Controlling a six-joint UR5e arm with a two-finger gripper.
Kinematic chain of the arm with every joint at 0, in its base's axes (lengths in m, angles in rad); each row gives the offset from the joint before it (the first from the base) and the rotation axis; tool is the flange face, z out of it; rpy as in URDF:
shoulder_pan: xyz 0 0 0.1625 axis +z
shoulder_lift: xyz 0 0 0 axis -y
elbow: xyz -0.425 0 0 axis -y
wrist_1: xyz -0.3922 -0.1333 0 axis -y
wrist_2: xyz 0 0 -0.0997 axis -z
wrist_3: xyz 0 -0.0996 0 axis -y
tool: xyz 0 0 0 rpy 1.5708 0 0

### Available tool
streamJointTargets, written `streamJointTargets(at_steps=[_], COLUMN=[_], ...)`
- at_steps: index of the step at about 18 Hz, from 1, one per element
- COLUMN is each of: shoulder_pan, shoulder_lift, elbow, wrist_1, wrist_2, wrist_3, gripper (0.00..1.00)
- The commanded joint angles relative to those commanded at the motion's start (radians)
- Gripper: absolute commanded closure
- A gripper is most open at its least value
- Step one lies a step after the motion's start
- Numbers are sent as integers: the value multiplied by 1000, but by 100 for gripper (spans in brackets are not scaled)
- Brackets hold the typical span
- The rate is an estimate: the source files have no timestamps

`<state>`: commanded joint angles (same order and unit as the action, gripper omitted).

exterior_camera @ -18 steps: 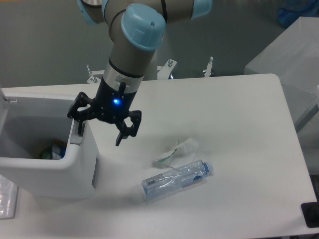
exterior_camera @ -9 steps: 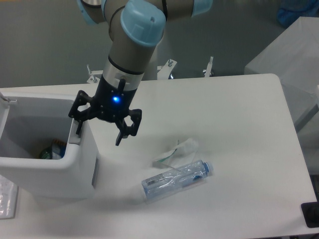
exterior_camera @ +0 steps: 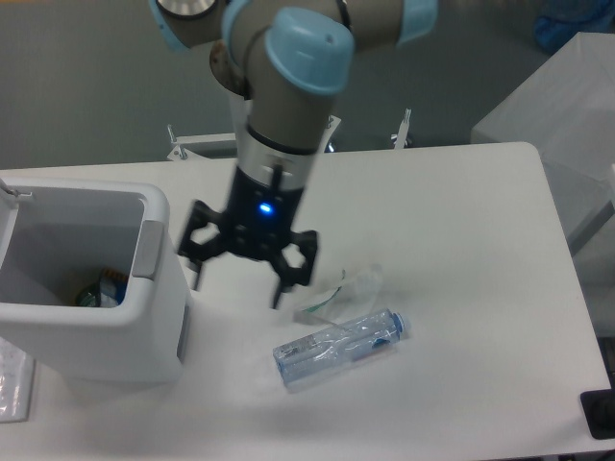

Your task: Open the trash can

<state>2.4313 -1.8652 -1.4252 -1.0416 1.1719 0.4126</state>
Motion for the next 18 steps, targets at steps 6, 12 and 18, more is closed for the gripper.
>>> streamJointTargets(at_steps=[6,12,18], shoulder_pan=[77,112,121], shoulder_lift=[-66,-126,-166], elbow=[12,28,57], wrist_1=[0,-14,-15], wrist_2=[49,216,299], wrist_3=[194,452,597], gripper=[0,0,0])
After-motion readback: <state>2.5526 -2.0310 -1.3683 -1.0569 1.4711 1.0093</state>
